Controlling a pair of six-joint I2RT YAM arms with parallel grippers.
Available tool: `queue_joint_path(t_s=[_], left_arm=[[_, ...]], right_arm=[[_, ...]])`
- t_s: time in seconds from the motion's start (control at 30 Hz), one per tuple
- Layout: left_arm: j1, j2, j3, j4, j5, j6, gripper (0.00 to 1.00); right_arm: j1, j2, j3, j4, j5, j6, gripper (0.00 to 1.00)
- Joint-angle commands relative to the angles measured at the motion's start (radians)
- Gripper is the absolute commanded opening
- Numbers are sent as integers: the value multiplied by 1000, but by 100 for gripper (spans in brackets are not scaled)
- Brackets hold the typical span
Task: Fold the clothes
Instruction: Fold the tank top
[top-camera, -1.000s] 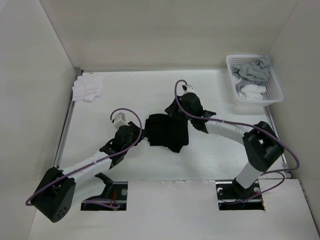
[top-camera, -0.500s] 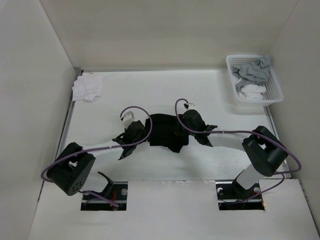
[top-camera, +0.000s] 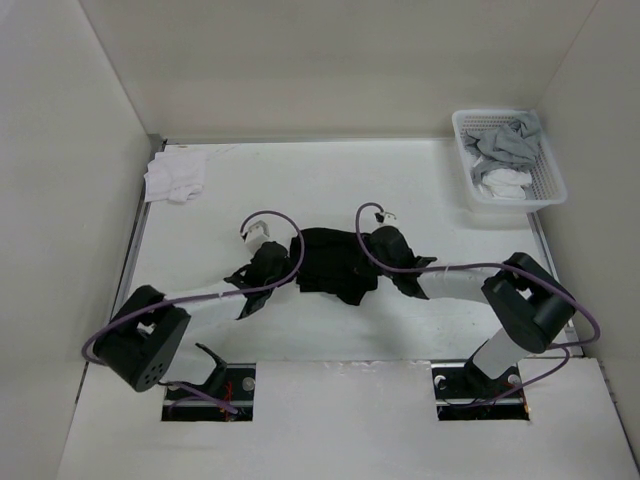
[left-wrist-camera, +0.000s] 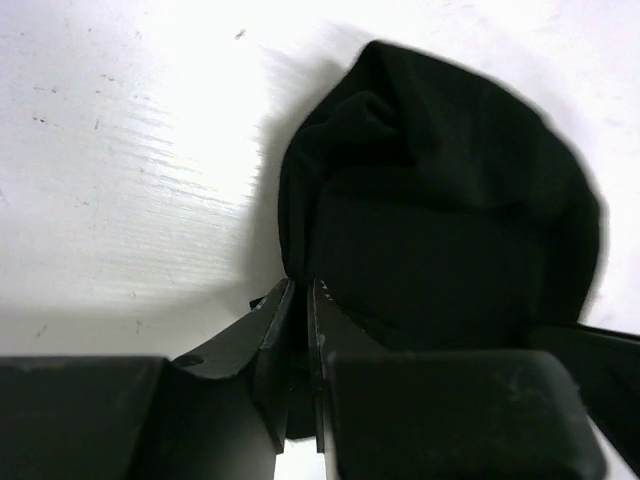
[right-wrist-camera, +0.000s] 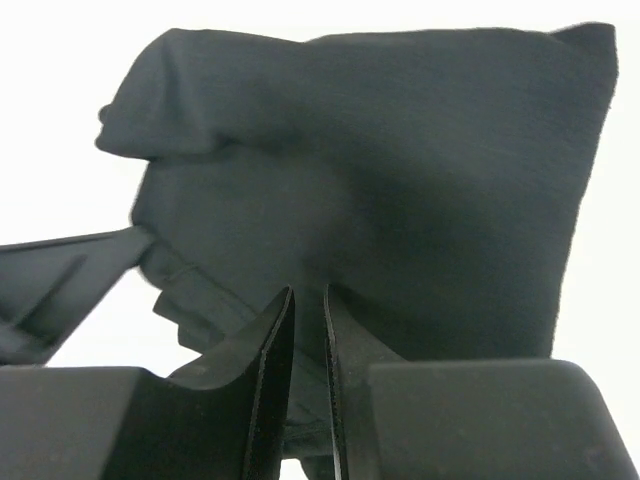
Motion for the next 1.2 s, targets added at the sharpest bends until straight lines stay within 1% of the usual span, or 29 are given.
queue_joint_path(t_s=[0.0, 0.1, 0.2, 0.3, 0.43, 0.5, 0.57, 0.67, 0.7, 0.73, 0.8, 0.83, 0.9, 0.93, 0.97, 1.03, 1.1, 1.17], left_arm=[[-1, -165, -27, -55, 31, -38, 7], [-4, -294, -56, -149, 59, -94, 6], [8, -339, -86, -203, 92, -141, 6], [23, -298, -134, -197, 118, -180, 9], [45, -180, -162, -127, 181, -201, 20], [49, -157, -165, -105, 207, -197, 27], [40, -201, -163, -113, 191, -186, 28], [-9, -334, -131, -168, 94, -168, 22], [-38, -373, -105, -188, 53, -152, 20], [-68, -396, -70, -207, 8, -135, 20], [-130, -390, 11, -232, -56, -94, 19], [-150, -362, 50, -225, -69, -80, 20], [-162, -289, 113, -200, -64, -69, 21], [-162, -237, 142, -171, -52, -66, 22], [-156, -182, 168, -131, -32, -65, 23], [-123, -42, 209, -12, 3, -42, 24], [-80, 62, 228, 89, 32, -34, 23], [-26, 136, 240, 139, 62, -34, 23]], right_arm=[[-21, 4, -21, 45, 42, 33, 22], [-35, 13, -29, 48, 42, 44, 22], [-37, 15, -30, 50, 42, 48, 22], [-37, 13, -32, 45, 42, 48, 22], [-37, -1, -42, 42, 42, 47, 24], [-37, -23, -53, 41, 42, 41, 28], [-35, -60, -59, 27, 40, 32, 32], [-31, -134, -56, 7, 19, 1, 38], [-31, -155, -49, -1, 11, -8, 38], [-31, -172, -43, -4, 2, -13, 37], [-44, -183, -33, 5, -15, -19, 19], [-72, -185, -18, -4, -21, -25, 9], [-101, -168, -1, 5, -18, -25, 8], [-115, -142, 17, 13, -17, -27, 9], [-135, -108, 40, 19, -27, -30, 12], [-155, -42, 89, 31, -50, -34, 23], [-165, 10, 129, 34, -50, -44, 34], [-185, 42, 146, 27, -11, -45, 44]])
